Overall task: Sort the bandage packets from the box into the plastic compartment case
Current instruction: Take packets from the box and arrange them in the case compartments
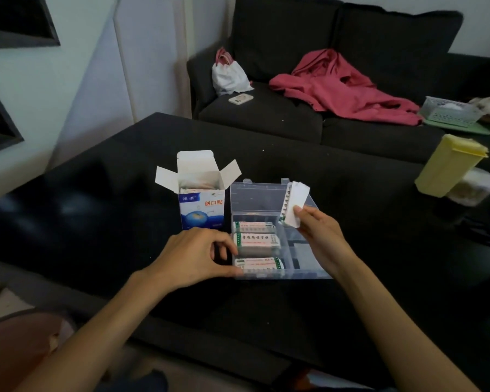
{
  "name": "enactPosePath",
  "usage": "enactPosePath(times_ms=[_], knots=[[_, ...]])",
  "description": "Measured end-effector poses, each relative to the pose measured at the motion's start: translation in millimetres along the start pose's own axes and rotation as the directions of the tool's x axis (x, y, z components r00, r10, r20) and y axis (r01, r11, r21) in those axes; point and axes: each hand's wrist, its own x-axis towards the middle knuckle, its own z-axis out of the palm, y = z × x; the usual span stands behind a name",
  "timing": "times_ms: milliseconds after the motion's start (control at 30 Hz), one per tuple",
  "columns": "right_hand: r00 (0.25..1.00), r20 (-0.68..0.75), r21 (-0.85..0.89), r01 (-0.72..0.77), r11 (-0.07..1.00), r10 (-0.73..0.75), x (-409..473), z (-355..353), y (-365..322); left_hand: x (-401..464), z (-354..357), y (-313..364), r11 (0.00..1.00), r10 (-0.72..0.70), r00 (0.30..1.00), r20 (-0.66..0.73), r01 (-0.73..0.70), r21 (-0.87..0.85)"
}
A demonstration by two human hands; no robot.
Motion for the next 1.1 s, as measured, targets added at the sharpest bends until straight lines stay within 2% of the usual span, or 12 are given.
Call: enactPosePath(times_ms=[100, 200, 300, 400, 533, 567, 633, 700, 733, 867, 1000, 1100], knots=[[0.952, -0.036, -0.333, 0.275, 0.902, -0.304, -11.5, 0.8, 1.1, 3.9, -3.8, 7.3, 0.94, -0.072, 0.994, -0.079, 0.041, -0.339], [0.586, 0.275, -0.677, 0.681, 0.28, -0.762, -31.8, -1.2, 2.5, 7.3, -12.8, 24.8, 0.585, -0.269, 0.958, 0.097, 0.243, -0.774], [0.293, 0.523, -0.661, 0.732, -0.164, -0.801, -45.4, 3.1, 5.7, 6.1, -18.3, 31.5, 0.227, -0.178, 0.912, 0.37, 0.404, -0.886], [0.275, 0.616, -0.651, 0.705, -0.281, -0.738, -52.3, 3.1, 15.0, 3.6, -15.0, 28.7, 0.294, -0.133, 0.931, 0.34, 0.365, -0.883], [0.421, 0.639, -0.639, 0.756, -0.14, -0.643, -52.5, -3.2, 23.0, 5.6, -7.3, 22.5, 0.476, -0.154, 0.944, 0.293, 0.331, -0.815], [0.497, 0.599, -0.646, 0.763, -0.013, -0.628, -53.2, -2.1, 22.6, 6.5, -5.8, 20.8, 0.501, -0.166, 0.949, 0.269, 0.316, -0.806], [0.727, 0.403, -0.619, 0.664, 0.419, -0.557, -53.8, 3.1, 15.8, 8.4, -4.8, 21.4, 0.524, -0.174, 0.959, 0.226, 0.284, -0.803], [0.924, 0.235, -0.435, 0.377, 0.818, -0.301, -50.8, 7.8, 4.2, 10.9, -3.7, 23.0, 0.544, -0.165, 0.968, 0.188, 0.248, -0.802], [0.961, 0.219, -0.37, 0.242, 0.897, -0.169, -47.4, 8.9, -0.6, 12.2, -2.8, 24.0, 0.548, -0.157, 0.972, 0.175, 0.233, -0.803], [0.979, 0.194, -0.382, 0.139, 0.914, -0.068, -37.9, 13.9, -4.4, 18.1, 3.6, 29.4, 0.491, -0.167, 0.974, 0.152, 0.216, -0.844], [0.995, 0.076, -0.076, -0.059, 0.995, 0.065, -36.3, 17.9, 0.0, 21.0, 9.0, 34.6, 0.181, -0.188, 0.958, 0.218, 0.252, -0.951], [0.987, 0.093, -0.163, -0.117, 0.98, 0.134, -33.8, 19.5, 0.0, 21.5, 8.8, 33.5, 0.207, -0.168, 0.962, 0.213, 0.246, -0.947]])
